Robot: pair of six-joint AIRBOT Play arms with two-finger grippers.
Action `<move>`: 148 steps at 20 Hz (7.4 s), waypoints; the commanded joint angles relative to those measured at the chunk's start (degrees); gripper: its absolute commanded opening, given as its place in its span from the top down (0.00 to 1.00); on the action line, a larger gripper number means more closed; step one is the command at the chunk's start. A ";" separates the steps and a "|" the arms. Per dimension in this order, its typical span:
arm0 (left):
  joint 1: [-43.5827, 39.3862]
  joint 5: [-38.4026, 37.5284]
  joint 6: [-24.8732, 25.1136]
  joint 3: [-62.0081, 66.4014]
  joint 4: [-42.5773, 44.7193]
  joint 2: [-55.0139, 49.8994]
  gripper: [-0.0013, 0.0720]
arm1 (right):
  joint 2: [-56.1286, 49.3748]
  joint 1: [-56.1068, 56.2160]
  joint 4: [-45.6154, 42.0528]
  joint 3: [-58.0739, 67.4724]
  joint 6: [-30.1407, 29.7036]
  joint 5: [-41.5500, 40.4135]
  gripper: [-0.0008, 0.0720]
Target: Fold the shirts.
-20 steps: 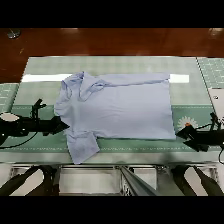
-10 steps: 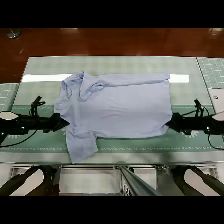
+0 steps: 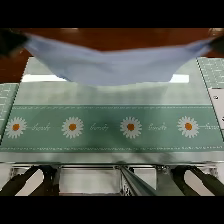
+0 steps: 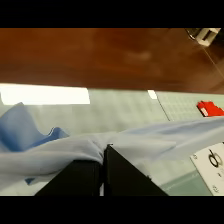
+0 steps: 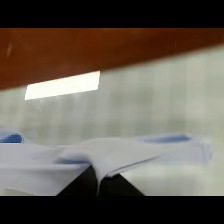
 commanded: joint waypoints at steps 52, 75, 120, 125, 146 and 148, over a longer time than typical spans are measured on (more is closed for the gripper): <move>-17.18 -4.07 -12.85 -6.29 41.27 -37.90 0.94 | -44.02 4.79 -19.17 -2.45 3.52 7.76 0.95; 3.85 1.14 -13.88 -65.33 18.80 6.32 0.02 | 8.83 -8.96 12.31 -64.00 -7.87 -8.17 0.14; -8.96 -0.44 -11.47 2.89 12.41 -44.17 0.94 | -38.62 -3.17 8.48 -13.27 -1.18 -6.71 0.96; -8.17 -5.16 -10.99 3.41 14.91 -45.33 0.02 | -39.19 -4.22 8.20 -13.27 -3.82 -4.94 0.13; -6.54 -15.54 -7.15 1.68 20.48 -39.52 0.94 | -25.66 -0.09 -8.94 -14.49 0.59 9.38 0.96; -8.07 -15.15 -3.61 1.68 20.57 -36.13 0.94 | -14.75 -0.09 -12.50 -19.34 0.48 9.60 0.96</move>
